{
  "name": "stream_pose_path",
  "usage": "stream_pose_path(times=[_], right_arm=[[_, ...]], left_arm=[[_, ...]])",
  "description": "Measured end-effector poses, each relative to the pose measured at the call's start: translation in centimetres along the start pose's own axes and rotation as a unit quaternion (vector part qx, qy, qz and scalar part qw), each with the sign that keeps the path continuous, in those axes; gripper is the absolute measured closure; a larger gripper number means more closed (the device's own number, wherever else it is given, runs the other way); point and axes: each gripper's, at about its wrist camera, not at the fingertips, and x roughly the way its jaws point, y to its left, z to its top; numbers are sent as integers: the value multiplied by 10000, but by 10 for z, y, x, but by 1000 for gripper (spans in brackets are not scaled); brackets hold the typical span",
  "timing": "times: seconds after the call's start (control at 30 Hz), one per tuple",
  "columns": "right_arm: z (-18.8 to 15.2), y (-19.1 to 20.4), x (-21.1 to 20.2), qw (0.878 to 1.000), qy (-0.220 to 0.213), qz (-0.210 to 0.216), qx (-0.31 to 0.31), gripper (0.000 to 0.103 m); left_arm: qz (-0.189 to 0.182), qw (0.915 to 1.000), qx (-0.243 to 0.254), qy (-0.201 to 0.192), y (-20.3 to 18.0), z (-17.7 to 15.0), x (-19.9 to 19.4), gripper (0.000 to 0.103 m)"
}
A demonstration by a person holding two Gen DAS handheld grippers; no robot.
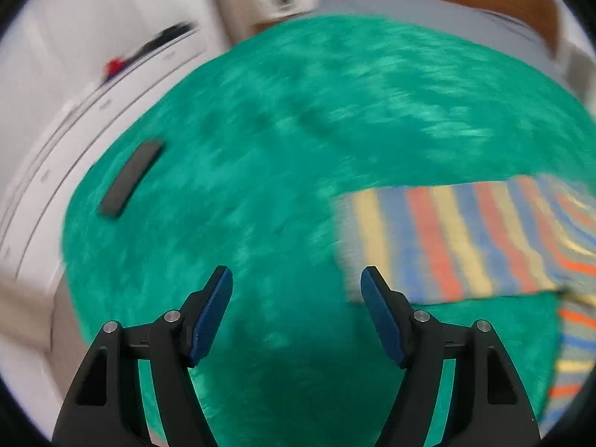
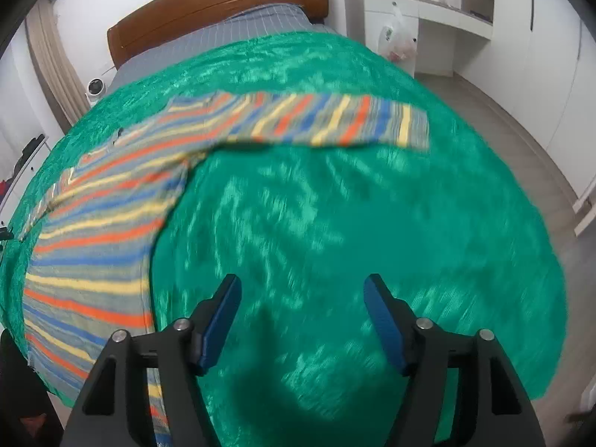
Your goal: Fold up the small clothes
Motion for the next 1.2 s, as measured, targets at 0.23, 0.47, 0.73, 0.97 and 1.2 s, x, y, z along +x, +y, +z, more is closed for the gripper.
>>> stream_pose_path(times=[0.23,0.47,0.73,0.97,1.2], right_arm=[[126,49,22,9939,-207,816,-715,28],[241,135,130,9781,511,1406,-1444,24],[262,206,242,9538,1278,1120,-2477,31],[264,221,244,9579,661,297,-2778,103],[254,216,257,9638,814,330,-2516,95]], left_arm=[[-2240,9682,1096,210,-125,62,-9,17],[-2039,9546,2064,680,-249,94,58,17],[-2144,9350,2723,747,-296,91,88,99],[-1626,9488,2701,-209,-312,104,79,101],[-1283,9594,2478,-422,-311,87,89,77]])
